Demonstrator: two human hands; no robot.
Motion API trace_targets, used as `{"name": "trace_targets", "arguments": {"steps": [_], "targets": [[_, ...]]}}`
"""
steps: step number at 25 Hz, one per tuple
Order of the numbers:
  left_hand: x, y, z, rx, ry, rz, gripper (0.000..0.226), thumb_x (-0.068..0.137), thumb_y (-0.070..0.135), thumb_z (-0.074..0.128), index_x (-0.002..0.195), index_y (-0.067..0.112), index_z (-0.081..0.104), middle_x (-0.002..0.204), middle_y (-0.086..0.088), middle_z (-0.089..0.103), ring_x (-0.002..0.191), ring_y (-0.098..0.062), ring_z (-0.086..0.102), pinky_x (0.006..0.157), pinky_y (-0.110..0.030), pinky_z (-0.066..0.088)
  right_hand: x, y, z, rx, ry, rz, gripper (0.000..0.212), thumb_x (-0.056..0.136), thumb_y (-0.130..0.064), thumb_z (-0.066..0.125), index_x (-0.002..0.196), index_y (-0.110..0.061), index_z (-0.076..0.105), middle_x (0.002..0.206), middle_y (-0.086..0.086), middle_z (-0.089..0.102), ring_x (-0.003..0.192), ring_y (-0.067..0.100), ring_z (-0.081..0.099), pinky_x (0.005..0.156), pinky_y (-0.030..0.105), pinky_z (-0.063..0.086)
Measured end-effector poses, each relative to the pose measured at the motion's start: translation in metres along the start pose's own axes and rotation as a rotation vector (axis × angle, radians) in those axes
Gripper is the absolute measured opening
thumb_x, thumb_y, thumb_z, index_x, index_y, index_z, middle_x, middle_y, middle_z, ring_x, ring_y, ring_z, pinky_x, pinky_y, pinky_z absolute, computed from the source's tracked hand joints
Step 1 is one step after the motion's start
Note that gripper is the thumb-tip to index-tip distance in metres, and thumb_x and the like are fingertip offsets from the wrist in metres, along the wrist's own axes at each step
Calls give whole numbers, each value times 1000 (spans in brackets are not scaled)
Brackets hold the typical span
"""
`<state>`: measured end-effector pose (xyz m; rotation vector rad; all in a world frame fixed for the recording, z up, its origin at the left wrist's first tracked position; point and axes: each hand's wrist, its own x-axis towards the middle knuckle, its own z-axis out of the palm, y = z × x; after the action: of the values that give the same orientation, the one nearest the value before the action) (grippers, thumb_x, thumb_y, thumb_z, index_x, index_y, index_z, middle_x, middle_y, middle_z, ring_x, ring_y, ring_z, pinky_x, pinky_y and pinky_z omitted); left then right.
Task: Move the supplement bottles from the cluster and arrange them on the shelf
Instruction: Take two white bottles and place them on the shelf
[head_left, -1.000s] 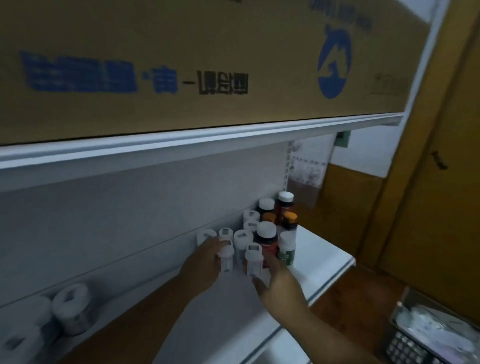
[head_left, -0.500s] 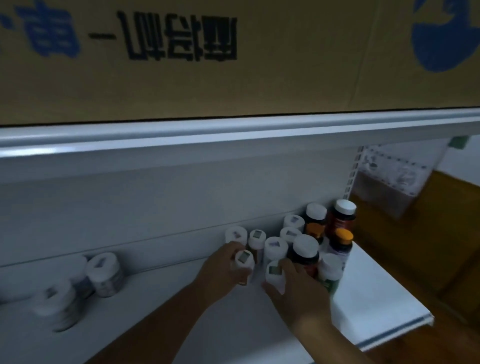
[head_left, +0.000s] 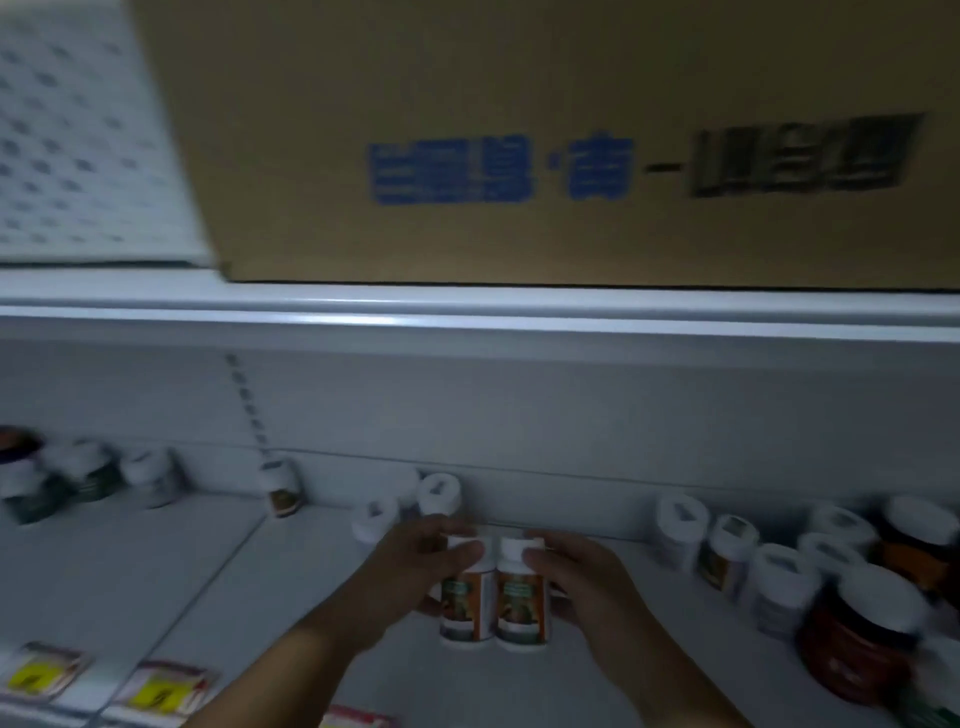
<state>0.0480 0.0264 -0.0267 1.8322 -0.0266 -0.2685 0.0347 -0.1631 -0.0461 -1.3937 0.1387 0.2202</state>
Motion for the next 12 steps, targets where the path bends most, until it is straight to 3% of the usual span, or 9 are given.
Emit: {"name": "trace_targets", "arguments": {"steps": [5,10,12], "targets": [[-15,-18,-104,-95,135,-37,16,82,33,66,95,26,71,101,-5,72,88,-15,70,64,-28,56,27,1,111,-36,-102,-31,9,82,-5,63,84,-8,71,70,3,72,61,11,68,53,22,51],[2,-55,-212,-139,146,-27,21,77,31,72,97,23,70,99,-6,73,89,-19,71,72,-36,59,69,14,217,-194,-71,-130,10,85,-9,63,90,-17,66,86,7,68,77,19,63,58,25,49],[15,-74,-247,-156,150,-36,21,77,26,74,96,20,70,95,-7,73,85,-19,71,74,-36,58,95,24,251,-345,-38,-196,14,84,-9,64,92,-21,62,94,7,66,87,22,63,70,28,49]]}}
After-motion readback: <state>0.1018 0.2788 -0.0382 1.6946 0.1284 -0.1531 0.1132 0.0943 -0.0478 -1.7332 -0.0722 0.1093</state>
